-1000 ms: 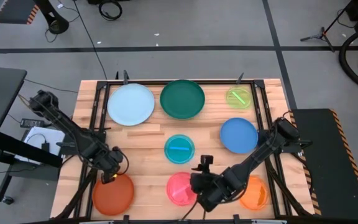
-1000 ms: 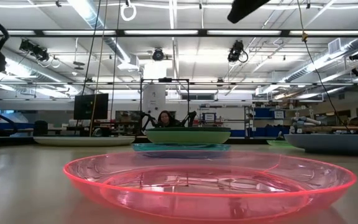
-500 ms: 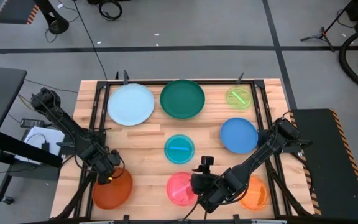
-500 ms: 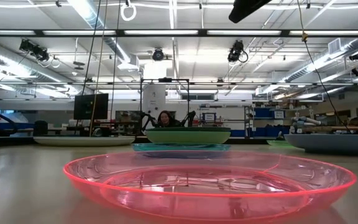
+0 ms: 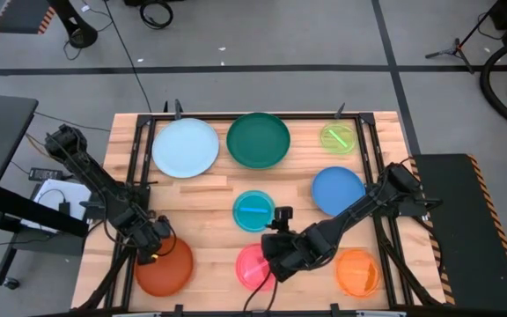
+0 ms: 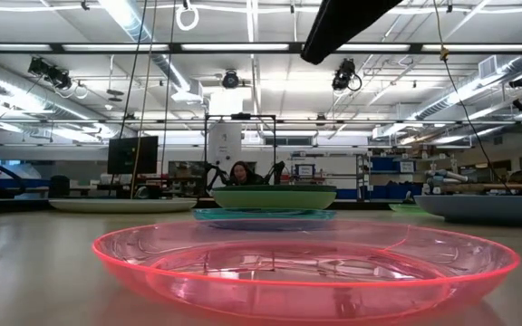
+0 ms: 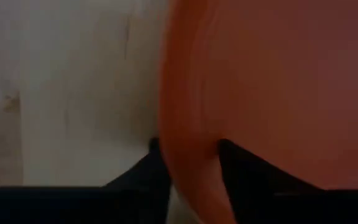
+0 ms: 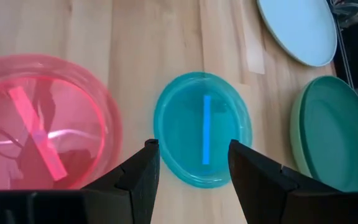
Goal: Stack plastic plates
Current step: Stack the orange plate on top of the dark green plate
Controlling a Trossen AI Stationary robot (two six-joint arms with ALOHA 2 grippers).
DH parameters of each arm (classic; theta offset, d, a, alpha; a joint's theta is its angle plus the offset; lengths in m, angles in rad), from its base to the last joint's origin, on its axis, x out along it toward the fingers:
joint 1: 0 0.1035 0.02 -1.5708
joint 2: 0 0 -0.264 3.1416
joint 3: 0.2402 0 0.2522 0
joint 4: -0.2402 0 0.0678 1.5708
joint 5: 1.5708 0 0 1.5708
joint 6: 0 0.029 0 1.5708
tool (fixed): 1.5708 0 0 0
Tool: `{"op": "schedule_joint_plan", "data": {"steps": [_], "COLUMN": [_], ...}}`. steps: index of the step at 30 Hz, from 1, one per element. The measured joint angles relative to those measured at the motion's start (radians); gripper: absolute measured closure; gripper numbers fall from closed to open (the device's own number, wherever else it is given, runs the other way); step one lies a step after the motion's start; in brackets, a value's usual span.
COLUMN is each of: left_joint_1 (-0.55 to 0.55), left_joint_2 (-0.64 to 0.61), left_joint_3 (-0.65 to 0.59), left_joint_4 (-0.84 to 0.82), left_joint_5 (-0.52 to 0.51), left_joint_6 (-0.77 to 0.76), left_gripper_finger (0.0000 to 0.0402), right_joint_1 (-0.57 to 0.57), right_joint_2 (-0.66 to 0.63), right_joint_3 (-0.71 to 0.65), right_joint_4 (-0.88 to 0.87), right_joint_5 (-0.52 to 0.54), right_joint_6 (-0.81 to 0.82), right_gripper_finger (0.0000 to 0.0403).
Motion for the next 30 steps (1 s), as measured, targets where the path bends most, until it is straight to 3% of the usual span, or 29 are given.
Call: {"op": "schedule_joint_plan", "data": {"steps": [7,10,19,23,26,30], "left_joint_1": [0.040,0.100,0.390,0.552,0.664,0.821], "left_joint_2": [-0.016,-0.051,-0.146,-0.130,-0.100,-0.031], "left_joint_3": [0.005,0.018,0.202,0.303,0.386,0.522], "left_joint_4": [0.021,0.029,-0.019,0.007,0.058,0.081], "left_joint_5": [0.033,0.029,-0.153,-0.191,-0.274,-0.337], "left_joint_6": [-0.010,0.002,0.137,0.315,0.432,0.511], "left_gripper_finger": [0.0387,0.0386,0.0388,0.0388,0.0388,0.0388], "right_joint_1": [-0.008,-0.008,0.046,0.092,0.131,0.180], "right_joint_2": [0.000,0.000,0.000,0.000,0.000,0.000], "right_joint_3": [0.000,0.000,0.000,0.000,0.000,-0.016], "right_joint_4": [-0.020,-0.019,-0.011,-0.012,-0.013,-0.011], "right_joint_5": [0.002,0.002,0.003,0.004,0.002,0.002], "right_joint_6": [-0.052,-0.063,-0.056,-0.002,0.045,0.105], "right_gripper_finger": [0.0207,0.0207,0.0207,0.0207,0.0207,0.0207]}}
